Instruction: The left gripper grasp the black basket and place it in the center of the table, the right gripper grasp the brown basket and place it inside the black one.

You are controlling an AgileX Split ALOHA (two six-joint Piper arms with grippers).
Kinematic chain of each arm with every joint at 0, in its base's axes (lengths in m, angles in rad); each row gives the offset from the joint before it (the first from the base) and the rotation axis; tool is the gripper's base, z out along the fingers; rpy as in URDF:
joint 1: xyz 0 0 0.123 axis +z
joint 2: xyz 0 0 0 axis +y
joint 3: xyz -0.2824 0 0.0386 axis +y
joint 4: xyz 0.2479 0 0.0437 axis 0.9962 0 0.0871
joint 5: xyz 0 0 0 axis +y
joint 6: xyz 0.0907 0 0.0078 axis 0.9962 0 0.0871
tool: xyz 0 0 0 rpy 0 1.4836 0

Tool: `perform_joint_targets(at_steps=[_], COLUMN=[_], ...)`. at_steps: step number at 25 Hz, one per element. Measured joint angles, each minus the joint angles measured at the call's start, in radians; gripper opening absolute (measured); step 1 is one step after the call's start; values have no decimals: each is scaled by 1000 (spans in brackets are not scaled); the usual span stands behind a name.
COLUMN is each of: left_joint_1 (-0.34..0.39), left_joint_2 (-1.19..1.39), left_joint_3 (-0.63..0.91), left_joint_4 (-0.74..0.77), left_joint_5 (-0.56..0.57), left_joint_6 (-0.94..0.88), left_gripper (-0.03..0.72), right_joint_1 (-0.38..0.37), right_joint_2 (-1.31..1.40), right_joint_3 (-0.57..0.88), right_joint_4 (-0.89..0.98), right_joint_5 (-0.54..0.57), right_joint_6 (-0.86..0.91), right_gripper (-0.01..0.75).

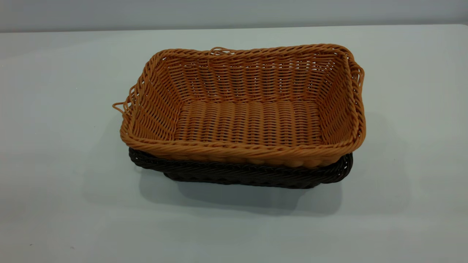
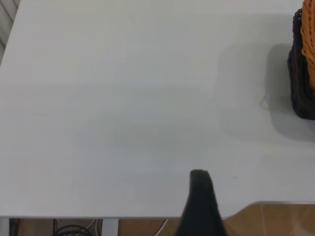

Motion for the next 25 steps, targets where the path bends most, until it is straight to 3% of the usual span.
perform_joint_targets(at_steps=[12,19,25], left_joint_1=[0,0,0], left_joint_2=[0,0,0], left_joint_3=[0,0,0], left_joint_4=[0,0,0], left_joint_5=[0,0,0], left_joint_6=[-2,-2,-3], left_gripper=[507,507,507], right_joint_1=[-6,-128,-144], right_joint_2=[0,0,0], right_joint_3=[0,0,1], right_joint_4=[0,-107,-188], right_joint_5=[0,-3,-6], right_joint_6=[0,57,196], right_gripper=[584,584,584])
